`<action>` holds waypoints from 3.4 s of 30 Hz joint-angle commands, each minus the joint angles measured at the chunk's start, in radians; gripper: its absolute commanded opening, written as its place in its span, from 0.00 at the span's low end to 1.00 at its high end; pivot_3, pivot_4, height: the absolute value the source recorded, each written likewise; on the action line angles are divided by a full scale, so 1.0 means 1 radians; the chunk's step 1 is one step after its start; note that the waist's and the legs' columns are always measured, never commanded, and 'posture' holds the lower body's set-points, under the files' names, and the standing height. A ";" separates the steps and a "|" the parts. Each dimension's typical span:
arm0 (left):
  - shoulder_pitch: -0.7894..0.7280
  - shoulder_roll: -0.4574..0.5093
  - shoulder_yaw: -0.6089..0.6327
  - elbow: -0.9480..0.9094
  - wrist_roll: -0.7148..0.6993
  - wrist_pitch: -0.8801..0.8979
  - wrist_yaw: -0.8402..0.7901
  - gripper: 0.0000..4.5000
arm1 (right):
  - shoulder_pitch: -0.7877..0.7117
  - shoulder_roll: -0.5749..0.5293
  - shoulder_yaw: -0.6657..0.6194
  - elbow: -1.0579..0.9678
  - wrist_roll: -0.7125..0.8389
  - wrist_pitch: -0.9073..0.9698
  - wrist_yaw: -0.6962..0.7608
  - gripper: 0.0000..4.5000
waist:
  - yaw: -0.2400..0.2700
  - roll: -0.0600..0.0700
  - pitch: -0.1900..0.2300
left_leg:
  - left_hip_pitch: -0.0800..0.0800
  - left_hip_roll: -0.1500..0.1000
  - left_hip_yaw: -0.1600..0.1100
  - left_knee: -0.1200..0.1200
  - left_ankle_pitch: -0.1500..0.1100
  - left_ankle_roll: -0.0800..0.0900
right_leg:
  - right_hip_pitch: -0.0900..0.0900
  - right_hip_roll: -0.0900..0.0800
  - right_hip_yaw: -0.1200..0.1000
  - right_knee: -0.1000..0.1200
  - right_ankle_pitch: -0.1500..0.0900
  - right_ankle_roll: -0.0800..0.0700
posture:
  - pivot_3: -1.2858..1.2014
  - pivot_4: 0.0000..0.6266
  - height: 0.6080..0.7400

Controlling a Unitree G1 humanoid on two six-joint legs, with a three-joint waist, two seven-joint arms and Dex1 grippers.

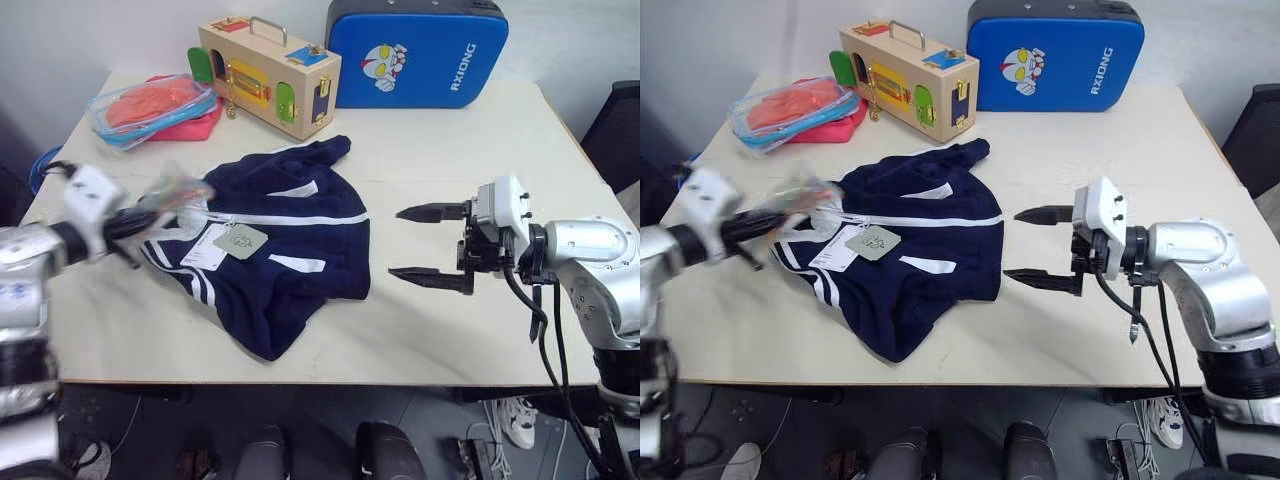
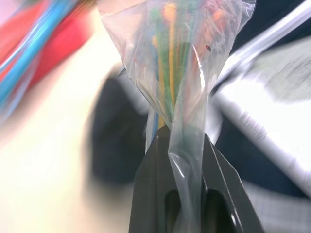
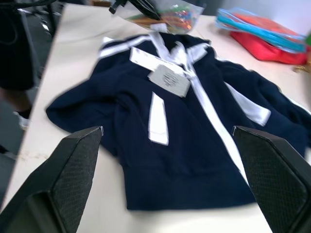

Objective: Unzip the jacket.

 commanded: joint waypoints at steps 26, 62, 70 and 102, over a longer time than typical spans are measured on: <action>0.298 0.111 0.140 0.089 0.003 0.117 0.220 0.83 | -0.066 0.051 0.063 0.012 -0.023 -0.018 0.084 1.00 | 0.017 -0.003 -0.001 | 0.002 0.000 0.008 -0.001 0.000 -0.001 | -0.001 0.000 0.001 0.001 0.000 0.000 | 0.52 0.24 1.00; -0.572 0.133 -0.787 0.835 0.604 -1.206 -0.009 0.54 | -0.035 0.210 0.320 0.387 -0.682 -0.743 -0.182 0.86 | 0.017 -0.004 -0.001 | 0.003 0.001 0.016 0.000 0.000 -0.001 | -0.002 0.001 -0.001 0.004 0.000 0.000 | 0.52 0.24 1.00; -0.541 0.140 -0.770 0.816 0.579 -1.200 -0.028 0.00 | -0.066 0.242 0.337 0.477 -0.719 -0.780 -0.210 0.24 | 0.015 -0.004 -0.001 | 0.003 0.001 0.015 0.000 0.000 -0.001 | -0.002 0.001 -0.001 0.004 0.000 0.000 | 0.52 0.24 1.00; 0.043 0.149 -0.683 -0.103 0.355 -0.974 -0.224 0.00 | 0.622 -0.454 -0.120 0.246 -0.335 -0.664 0.133 0.00 | 0.035 -0.003 -0.002 | 0.003 0.000 0.013 0.000 -0.001 0.001 | 0.003 0.000 -0.001 -0.002 0.000 0.000 | 0.52 0.24 1.00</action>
